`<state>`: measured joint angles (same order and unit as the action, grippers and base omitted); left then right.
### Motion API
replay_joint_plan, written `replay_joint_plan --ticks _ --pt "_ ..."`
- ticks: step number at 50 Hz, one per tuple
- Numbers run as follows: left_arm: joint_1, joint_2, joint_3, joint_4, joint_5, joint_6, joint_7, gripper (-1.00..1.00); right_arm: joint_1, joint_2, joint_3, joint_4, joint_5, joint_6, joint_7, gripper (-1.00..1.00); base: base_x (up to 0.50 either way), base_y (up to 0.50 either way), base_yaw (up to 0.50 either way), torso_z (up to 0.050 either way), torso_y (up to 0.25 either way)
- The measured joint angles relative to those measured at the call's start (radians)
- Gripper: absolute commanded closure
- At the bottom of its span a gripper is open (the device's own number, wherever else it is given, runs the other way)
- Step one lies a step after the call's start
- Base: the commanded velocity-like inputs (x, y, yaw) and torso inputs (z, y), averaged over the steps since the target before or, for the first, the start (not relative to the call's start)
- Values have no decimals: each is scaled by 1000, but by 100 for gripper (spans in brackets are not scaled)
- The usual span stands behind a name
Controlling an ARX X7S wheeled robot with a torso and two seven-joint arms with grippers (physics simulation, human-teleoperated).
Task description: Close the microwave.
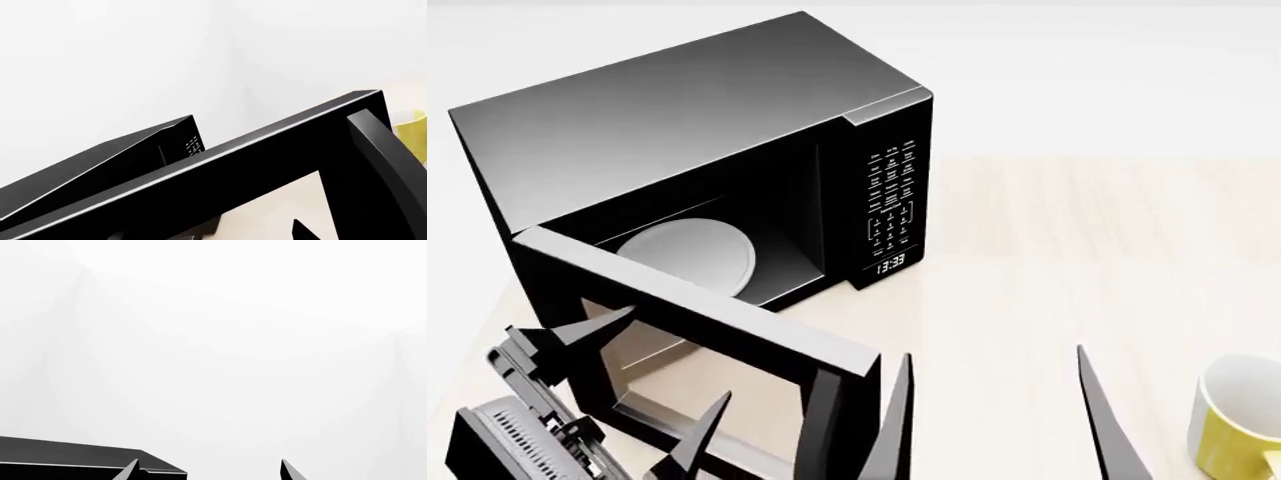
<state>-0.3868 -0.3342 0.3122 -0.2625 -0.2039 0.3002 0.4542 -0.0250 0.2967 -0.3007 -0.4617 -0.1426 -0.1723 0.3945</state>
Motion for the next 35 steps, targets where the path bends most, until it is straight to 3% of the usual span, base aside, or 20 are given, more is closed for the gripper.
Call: replay_joint_plan --ticks 35 --pt "-68 89 14 -154 35 95 -60 -100 8 11 -2 15 18 3 14 -100 0 0 0 0 0"
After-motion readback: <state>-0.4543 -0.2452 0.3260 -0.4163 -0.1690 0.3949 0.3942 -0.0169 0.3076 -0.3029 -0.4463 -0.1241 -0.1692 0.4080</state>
